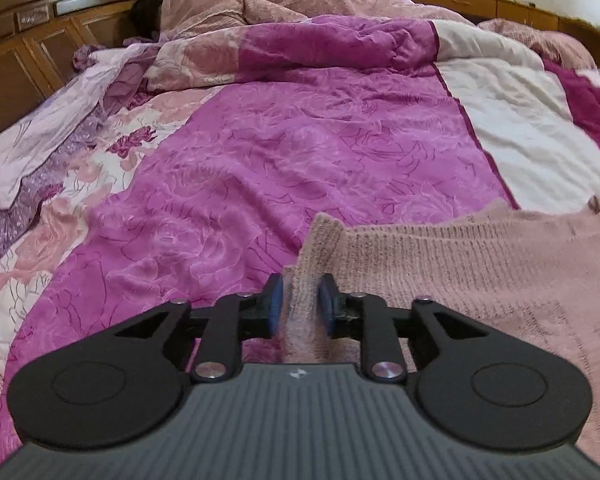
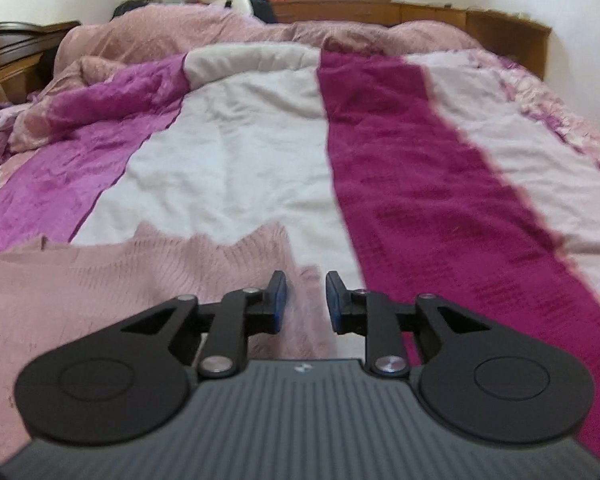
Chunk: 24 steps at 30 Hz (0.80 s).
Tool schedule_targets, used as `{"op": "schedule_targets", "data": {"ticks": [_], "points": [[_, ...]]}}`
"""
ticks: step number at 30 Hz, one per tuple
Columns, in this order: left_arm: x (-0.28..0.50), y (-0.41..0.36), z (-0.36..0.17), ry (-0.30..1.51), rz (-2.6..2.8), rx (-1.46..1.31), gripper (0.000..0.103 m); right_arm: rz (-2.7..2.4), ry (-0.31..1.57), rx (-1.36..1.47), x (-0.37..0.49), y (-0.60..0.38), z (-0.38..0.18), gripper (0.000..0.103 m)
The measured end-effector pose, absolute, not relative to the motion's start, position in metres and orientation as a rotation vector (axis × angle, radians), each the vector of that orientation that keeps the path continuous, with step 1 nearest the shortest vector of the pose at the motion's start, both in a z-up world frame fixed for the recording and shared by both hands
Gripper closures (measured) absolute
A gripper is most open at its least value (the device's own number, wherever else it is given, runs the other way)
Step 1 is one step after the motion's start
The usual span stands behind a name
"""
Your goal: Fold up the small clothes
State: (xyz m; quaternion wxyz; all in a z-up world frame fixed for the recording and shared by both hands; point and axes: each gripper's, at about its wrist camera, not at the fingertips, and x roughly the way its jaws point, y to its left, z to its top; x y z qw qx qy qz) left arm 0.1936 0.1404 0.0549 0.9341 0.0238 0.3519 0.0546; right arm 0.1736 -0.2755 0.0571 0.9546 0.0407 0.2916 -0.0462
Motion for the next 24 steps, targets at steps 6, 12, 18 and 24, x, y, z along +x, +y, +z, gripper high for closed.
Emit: {"op": "schedule_targets", "data": {"ticks": [6,12,18,24], "points": [[0.167,0.144,0.078,0.694,0.087,-0.006,0.072,-0.021,0.611,0.149,0.176,-0.286,0.069,0.074],[0.138,0.126,0.096,0.675,0.022,-0.025,0.067,0.084,0.696,0.12,0.195,-0.273,0.055,0.092],[0.124,0.106,0.088,0.674,-0.04,0.014,0.06,-0.007,0.65,0.024,0.195,-0.271,0.056,0.092],[0.133,0.109,0.062,0.746,0.005,-0.009,0.06,-0.014,0.693,-0.006,0.2,-0.274,0.05,0.089]]}}
